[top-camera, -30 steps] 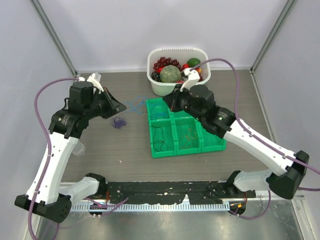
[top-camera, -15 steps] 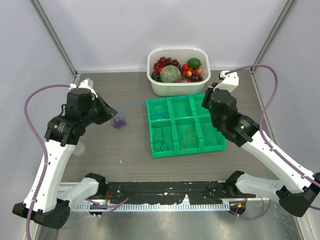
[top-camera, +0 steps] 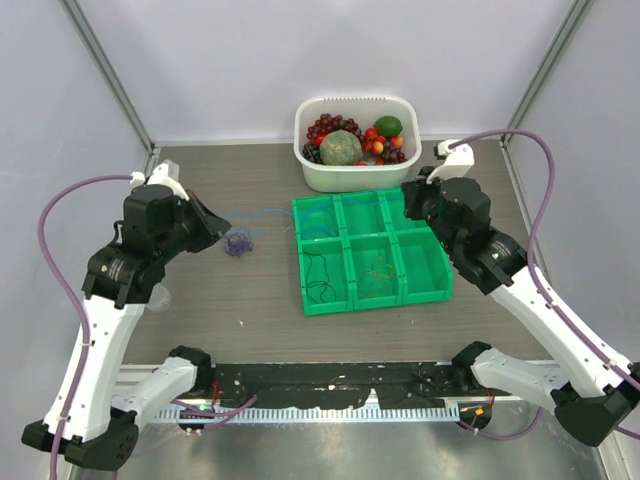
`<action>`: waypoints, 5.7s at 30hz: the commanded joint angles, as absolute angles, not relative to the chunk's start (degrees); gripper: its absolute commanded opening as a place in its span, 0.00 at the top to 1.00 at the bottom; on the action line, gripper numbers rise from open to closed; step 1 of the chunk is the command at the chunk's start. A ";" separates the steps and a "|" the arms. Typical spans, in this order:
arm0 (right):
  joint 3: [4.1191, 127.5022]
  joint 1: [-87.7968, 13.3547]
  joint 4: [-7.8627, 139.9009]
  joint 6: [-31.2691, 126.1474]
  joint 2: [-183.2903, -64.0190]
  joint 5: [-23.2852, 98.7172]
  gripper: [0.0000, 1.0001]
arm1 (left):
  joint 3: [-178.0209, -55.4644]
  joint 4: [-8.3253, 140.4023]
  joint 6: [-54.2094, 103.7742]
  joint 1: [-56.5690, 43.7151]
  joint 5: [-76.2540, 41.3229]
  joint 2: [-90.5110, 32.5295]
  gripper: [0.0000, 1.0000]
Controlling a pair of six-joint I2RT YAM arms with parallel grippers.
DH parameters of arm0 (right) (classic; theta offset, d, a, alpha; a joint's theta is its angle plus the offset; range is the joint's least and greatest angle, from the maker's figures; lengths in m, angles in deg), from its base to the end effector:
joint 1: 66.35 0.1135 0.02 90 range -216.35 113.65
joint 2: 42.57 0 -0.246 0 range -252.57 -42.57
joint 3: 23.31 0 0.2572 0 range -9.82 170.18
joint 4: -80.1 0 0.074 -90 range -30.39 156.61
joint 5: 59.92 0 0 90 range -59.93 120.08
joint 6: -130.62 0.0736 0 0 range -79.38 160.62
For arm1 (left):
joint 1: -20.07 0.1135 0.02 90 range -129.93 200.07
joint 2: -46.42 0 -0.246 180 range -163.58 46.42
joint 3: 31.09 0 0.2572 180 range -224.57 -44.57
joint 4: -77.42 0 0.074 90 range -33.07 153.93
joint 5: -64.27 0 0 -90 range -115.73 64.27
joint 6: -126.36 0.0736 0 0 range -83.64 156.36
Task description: Untangle the cables
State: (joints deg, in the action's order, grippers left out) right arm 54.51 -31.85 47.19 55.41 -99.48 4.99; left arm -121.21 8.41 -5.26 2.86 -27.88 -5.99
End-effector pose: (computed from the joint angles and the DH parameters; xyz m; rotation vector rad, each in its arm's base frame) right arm 0.2349 0.1235 0.3822 0.0111 1.7661 0.2354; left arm 0.1914 -0.0564 0.3891 -0.4810 2.1157 -0.5637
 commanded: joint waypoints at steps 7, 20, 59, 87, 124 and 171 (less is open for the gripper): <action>57.85 -31.89 54.75 62.33 -105.76 31.39 0.99 | -117.52 22.44 -5.73 2.85 6.59 -17.20 1.00; 65.49 -31.98 41.83 61.46 -107.96 7.75 0.99 | -138.68 31.50 -12.16 -14.47 -2.96 -47.42 1.00; 70.50 -34.36 56.08 70.95 -138.01 33.68 0.99 | -138.46 17.43 -4.43 -4.01 -21.32 -54.42 0.36; 78.69 -29.61 31.81 59.61 -136.20 31.30 0.31 | -123.49 17.71 1.91 11.20 -22.04 -48.05 0.36; 69.63 -27.33 43.91 59.87 -130.02 44.04 0.36 | -131.84 4.09 -5.03 10.58 -22.30 -29.01 1.00; 69.80 -13.61 62.57 60.75 -133.02 40.35 0.49 | -155.58 8.39 -17.87 10.58 -8.41 -21.53 1.00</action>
